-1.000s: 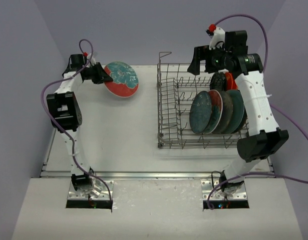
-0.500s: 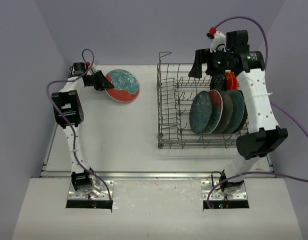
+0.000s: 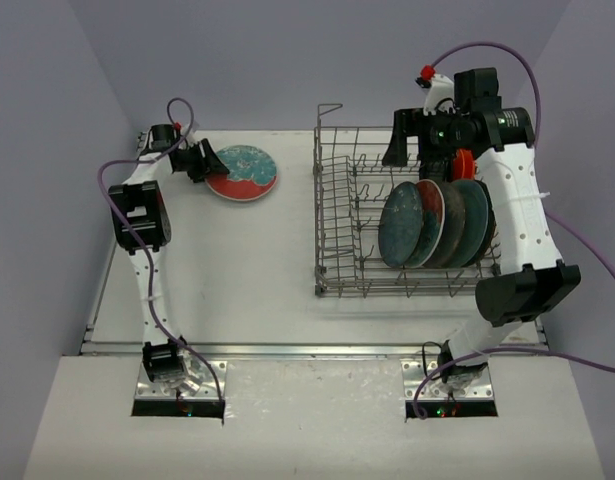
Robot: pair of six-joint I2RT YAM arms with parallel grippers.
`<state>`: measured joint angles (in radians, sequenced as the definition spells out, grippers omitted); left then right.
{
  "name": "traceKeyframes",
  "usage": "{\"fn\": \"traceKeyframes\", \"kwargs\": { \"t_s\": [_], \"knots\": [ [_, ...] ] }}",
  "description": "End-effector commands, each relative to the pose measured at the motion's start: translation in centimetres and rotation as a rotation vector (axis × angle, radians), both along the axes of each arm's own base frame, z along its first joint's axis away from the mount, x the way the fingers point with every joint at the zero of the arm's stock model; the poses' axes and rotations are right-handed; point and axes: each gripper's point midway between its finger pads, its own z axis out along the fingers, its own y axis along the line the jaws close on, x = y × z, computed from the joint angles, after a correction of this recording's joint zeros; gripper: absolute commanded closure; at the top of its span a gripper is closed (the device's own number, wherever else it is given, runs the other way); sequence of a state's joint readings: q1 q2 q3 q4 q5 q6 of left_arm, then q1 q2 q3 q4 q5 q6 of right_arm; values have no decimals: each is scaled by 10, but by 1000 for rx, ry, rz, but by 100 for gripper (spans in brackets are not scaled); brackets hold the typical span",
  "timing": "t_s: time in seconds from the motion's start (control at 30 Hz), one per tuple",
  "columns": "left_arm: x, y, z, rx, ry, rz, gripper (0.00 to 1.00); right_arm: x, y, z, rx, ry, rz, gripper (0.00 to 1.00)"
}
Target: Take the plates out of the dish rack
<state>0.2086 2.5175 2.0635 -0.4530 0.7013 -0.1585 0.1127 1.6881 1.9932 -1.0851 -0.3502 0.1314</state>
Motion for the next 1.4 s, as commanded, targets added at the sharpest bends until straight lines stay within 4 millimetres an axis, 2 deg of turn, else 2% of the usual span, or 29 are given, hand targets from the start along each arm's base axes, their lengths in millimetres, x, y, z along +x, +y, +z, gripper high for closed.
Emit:
{"fn": "traceKeyframes", "kwargs": {
  "t_s": [0.0, 0.07, 0.17, 0.27, 0.4, 0.47, 0.5, 0.53, 0.6, 0.63, 0.7, 0.77, 0.87, 0.93, 1.0, 1.1, 1.23, 1.37],
  "knots": [
    [11, 18, -9, 176, -23, 30, 40, -9, -14, 16, -37, -44, -54, 1],
    [10, 25, -10, 290, -17, 53, 35, -5, -25, 11, -80, -41, -119, 1],
    [12, 27, 12, 438, -70, 59, 31, -1, -44, 1, -155, -34, -207, 1],
    [9, 42, 27, 580, -92, 122, 27, -2, -60, -12, -221, -17, -274, 1],
    [6, 67, 68, 717, -129, 228, 26, -8, -74, -21, -285, -5, -316, 1],
    [3, 74, 98, 756, -175, 261, 26, -15, -73, -26, -289, 16, -297, 2],
    [0, 74, 104, 758, -192, 254, 26, -20, -70, -29, -278, 29, -274, 4],
    [-3, 70, 117, 748, -227, 244, 26, -24, -66, -32, -268, 43, -251, 7],
    [-10, 54, 168, 701, -366, 222, 26, -36, -54, -36, -241, 68, -187, 16],
    [-12, 46, 162, 678, -368, 192, 26, -39, -50, -38, -246, 71, -169, 17],
    [-27, 27, 198, 660, -444, 167, 25, -45, -44, -47, -302, 73, -132, 31],
    [-42, 5, 227, 679, -498, 154, 18, -47, -49, -48, -325, 76, -168, 42],
    [-64, -25, 270, 710, -599, 125, 11, -49, -53, -45, -336, 73, -221, 47],
    [-76, -32, 279, 723, -621, 120, 5, -52, -54, -45, -347, 70, -236, 49],
    [-86, -38, 290, 721, -644, 117, 1, -57, -57, -54, -364, 91, -247, 51],
    [-93, -33, 292, 734, -624, 152, 0, -65, -66, -72, -402, 134, -280, 52],
    [-102, -30, 297, 735, -626, 161, 0, -71, -59, -86, -383, 200, -264, 52],
    [-106, -30, 297, 729, -619, 171, 0, -66, -55, -101, -371, 255, -267, 52]
  ]
}}
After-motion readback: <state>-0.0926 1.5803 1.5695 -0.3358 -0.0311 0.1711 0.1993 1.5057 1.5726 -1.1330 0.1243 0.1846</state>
